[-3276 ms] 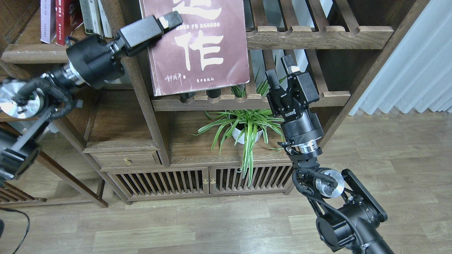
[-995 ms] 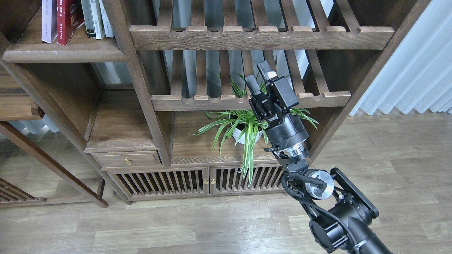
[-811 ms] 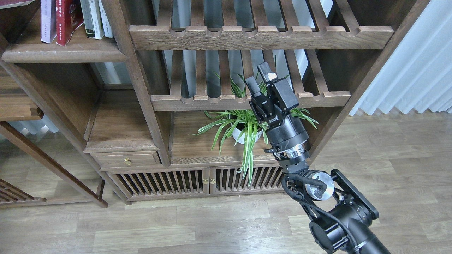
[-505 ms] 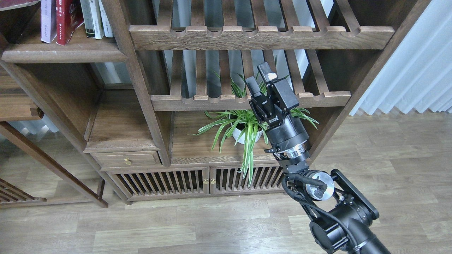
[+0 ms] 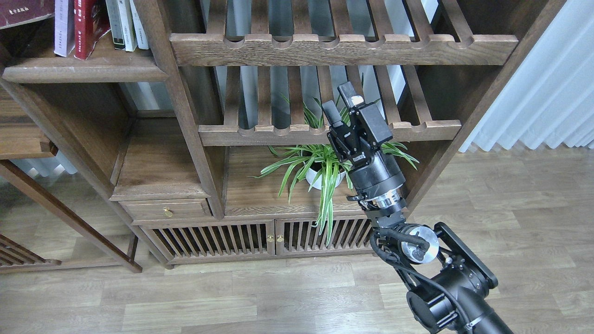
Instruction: Organize books on shelf
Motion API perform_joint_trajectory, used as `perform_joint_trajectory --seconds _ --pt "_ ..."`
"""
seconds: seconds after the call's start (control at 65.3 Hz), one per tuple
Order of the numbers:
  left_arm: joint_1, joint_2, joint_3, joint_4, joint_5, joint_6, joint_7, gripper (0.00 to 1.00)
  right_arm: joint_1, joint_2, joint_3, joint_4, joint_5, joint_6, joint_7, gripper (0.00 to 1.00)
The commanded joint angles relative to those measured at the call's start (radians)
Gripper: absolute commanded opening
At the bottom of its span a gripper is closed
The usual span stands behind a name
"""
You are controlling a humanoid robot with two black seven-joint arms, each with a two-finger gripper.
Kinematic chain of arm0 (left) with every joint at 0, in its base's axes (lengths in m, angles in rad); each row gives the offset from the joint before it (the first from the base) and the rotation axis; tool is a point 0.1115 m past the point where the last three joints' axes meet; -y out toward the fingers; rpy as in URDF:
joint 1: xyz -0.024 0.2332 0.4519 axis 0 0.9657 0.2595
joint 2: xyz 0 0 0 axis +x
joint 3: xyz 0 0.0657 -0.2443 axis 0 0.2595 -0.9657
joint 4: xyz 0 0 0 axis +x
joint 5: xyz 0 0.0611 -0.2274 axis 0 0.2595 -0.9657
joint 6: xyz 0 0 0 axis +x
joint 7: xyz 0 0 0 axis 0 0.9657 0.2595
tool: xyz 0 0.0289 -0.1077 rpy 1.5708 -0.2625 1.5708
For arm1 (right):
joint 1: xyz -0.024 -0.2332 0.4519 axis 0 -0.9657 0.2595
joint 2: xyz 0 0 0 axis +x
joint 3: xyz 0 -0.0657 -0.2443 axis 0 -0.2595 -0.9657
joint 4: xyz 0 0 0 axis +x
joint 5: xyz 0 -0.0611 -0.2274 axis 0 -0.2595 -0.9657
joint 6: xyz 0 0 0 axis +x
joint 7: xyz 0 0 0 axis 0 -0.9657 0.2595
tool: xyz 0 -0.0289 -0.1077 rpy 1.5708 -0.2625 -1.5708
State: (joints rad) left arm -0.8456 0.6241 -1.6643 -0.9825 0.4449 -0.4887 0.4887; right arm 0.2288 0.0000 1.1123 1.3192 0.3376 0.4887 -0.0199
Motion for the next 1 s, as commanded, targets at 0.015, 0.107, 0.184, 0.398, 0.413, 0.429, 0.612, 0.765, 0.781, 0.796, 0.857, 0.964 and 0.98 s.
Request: perform_joint_trajectory --seconds 0.015,0.107,0.184,0.398,0.413,0.429,0.612,0.765,0.781,0.796,0.857,0.964,0.98 --pt "-0.009 -0.009 0.001 0.002 0.023 0.0 0.0 0.0 0.0 0.0 0.0 0.0 0.0 0.0 0.0 0.79" --pt "-0.009 -0.007 0.001 0.002 0.049 0.0 0.0 0.0 -0.002 0.0 0.001 0.0 0.001 0.0 0.0 0.79" --pt "-0.007 -0.007 0.001 0.004 0.072 0.0 -0.031 0.0 -0.003 0.0 0.0 0.0 0.001 0.0 0.0 0.79" --pt "-0.007 -0.011 0.012 0.004 0.129 0.0 -0.127 0.0 -0.005 0.0 0.001 0.0 0.0 0.0 0.0 0.79" --pt "-0.007 -0.012 0.014 0.004 0.136 0.0 -0.139 0.0 -0.005 0.0 0.001 0.0 0.001 0.0 0.0 0.79" --pt "-0.006 -0.014 0.015 0.004 0.146 0.0 -0.154 0.0 -0.005 0.0 0.001 0.0 0.0 0.0 0.0 0.79" --pt "-0.004 -0.05 0.028 0.004 0.225 0.0 -0.282 0.0 -0.005 0.0 0.001 0.0 0.0 0.0 0.0 0.79" --pt "-0.003 -0.098 0.044 0.004 0.302 0.0 -0.423 0.0 -0.006 0.0 0.001 0.0 0.001 0.0 0.0 0.79" --pt "-0.003 -0.109 0.049 0.004 0.313 0.0 -0.45 0.0 -0.006 0.0 0.001 0.0 0.001 0.0 0.0 0.79" --pt "-0.003 -0.113 0.052 0.004 0.317 0.0 -0.458 0.0 -0.006 0.0 0.001 0.0 0.0 0.0 0.0 0.79" --pt "-0.003 -0.13 0.067 0.004 0.336 0.0 -0.515 0.0 -0.006 0.0 0.001 0.0 0.001 0.0 0.0 0.79" --pt "-0.003 -0.132 0.103 0.004 0.345 0.0 -0.571 0.0 -0.006 0.0 0.001 0.0 0.001 0.0 0.001 0.79" --pt "-0.003 -0.13 0.11 0.004 0.345 0.0 -0.581 0.0 -0.006 0.0 0.003 0.0 0.001 0.0 0.001 0.79"
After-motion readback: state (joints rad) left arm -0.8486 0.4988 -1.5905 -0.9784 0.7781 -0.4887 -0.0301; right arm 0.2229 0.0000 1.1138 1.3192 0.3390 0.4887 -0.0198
